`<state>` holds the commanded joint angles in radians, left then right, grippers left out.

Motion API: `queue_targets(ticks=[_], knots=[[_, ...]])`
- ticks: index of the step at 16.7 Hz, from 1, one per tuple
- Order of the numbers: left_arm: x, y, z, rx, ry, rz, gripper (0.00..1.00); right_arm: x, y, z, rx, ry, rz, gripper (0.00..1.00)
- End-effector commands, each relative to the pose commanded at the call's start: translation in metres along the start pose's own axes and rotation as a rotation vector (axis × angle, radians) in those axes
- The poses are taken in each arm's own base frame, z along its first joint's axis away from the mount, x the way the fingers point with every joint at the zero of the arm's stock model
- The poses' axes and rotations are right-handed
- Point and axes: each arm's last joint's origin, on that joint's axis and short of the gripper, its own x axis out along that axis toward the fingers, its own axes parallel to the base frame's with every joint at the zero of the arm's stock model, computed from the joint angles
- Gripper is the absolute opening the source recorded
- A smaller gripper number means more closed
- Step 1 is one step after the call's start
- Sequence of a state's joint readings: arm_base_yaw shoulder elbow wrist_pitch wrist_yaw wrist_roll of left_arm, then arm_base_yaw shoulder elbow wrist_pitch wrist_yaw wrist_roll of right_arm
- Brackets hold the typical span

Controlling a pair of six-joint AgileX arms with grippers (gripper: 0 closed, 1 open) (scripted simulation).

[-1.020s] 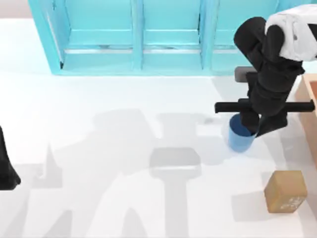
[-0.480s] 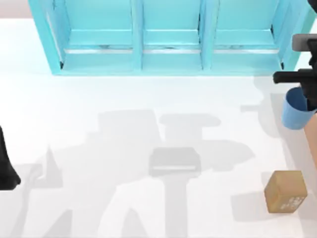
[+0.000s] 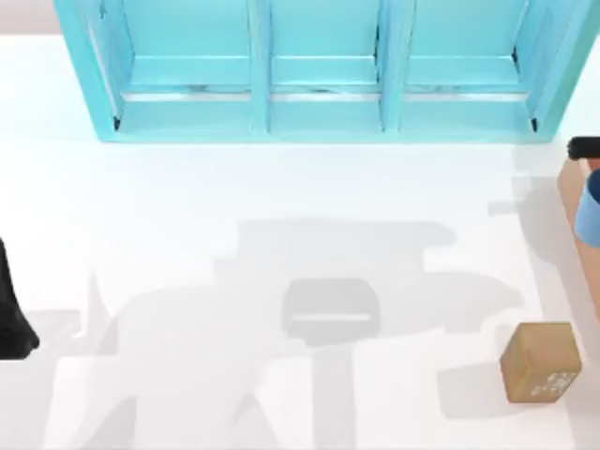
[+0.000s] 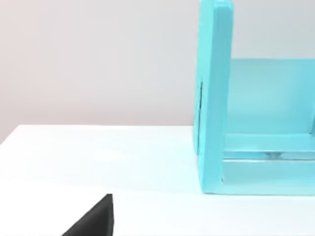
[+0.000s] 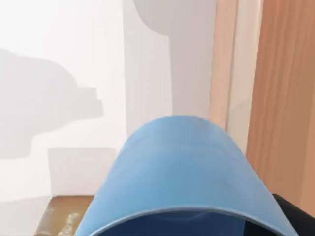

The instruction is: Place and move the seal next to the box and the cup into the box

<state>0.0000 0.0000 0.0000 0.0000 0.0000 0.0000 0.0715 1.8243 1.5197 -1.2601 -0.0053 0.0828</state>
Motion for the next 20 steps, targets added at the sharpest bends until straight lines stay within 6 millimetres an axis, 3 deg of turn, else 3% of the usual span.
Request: queue_targets(ticks=[3,6,9,12,17,20], knots=[[0.0,0.0,0.0,0.0,0.0,0.0,1.0,0.0,-0.058,-0.022,-0.003,0.007,0.007,0.0],[0.0,0.0,0.0,0.0,0.0,0.0,1.0,0.004,-0.117,-0.06,-0.002,0.017,0.019,0.0],[0.0,0.0,0.0,0.0,0.0,0.0,1.0,0.008,-0.154,-0.101,-0.001,0.01,0.029,0.0],[0.0,0.0,0.0,0.0,0.0,0.0,1.0,0.009,-0.165,-0.125,-0.001,-0.006,0.028,0.0],[0.0,0.0,0.0,0.0,0.0,0.0,1.0,0.01,-0.165,-0.125,-0.002,-0.004,0.028,0.0],[0.0,0.0,0.0,0.0,0.0,0.0,1.0,0.022,-0.165,-0.122,-0.01,-0.004,0.024,0.0]])
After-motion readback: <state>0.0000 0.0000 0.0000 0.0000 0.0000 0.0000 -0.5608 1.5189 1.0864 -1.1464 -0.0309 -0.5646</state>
